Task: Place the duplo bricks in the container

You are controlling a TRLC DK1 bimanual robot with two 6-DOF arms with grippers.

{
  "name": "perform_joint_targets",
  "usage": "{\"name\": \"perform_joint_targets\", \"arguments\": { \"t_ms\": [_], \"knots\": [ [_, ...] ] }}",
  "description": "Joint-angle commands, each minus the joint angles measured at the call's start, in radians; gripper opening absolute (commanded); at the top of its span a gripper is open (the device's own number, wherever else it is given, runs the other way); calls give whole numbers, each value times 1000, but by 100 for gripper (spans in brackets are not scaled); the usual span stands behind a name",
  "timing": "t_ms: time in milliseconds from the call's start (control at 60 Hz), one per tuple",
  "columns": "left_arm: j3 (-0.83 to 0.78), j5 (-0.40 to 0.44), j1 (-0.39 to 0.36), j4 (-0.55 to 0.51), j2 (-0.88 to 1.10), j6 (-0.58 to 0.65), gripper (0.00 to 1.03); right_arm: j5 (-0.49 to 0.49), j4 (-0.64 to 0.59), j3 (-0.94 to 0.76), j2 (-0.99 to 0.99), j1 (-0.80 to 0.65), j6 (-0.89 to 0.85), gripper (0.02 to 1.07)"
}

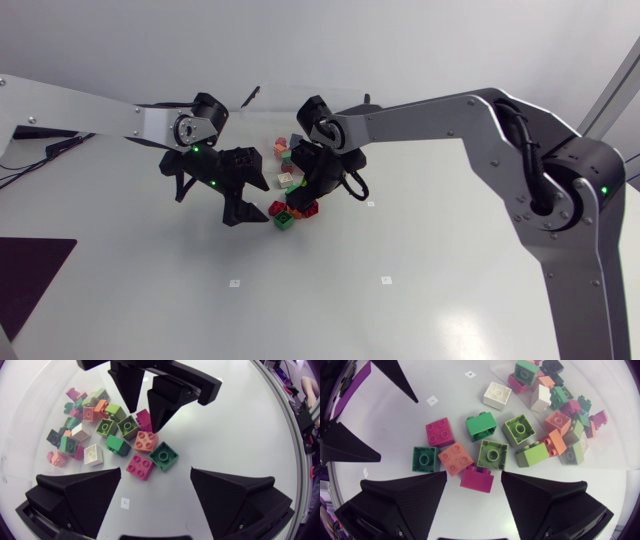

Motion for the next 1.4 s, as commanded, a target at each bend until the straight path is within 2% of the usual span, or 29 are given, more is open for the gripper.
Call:
{"name": "perform_joint_targets", "arguments": {
  "t_ms": [0,150,350,417,633,950,1200,1383],
  "knots": [
    [48,8,-8,-29,55,64,96,6,-33,38,52,-7,-32,71],
    [74,6,-8,-46,88,96,96,6,-46,44,63,-8,-39,69],
    [114,8,-10,-53,140,124,96,0,-43,30,64,-17,-42,44],
    [130,6,-11,-55,166,148,96,-5,-42,16,55,-19,-42,39],
    [169,6,-8,-55,213,219,96,-11,-25,-71,-8,-40,-46,38],
    [262,-3,-4,-61,290,249,95,-23,4,-209,-138,-60,-57,35],
    [300,-17,-2,-125,324,298,79,-30,23,-309,-241,-59,-55,35],
    [297,-15,-5,-178,318,329,46,-33,20,-314,-299,-60,-49,35]
  ]
}}
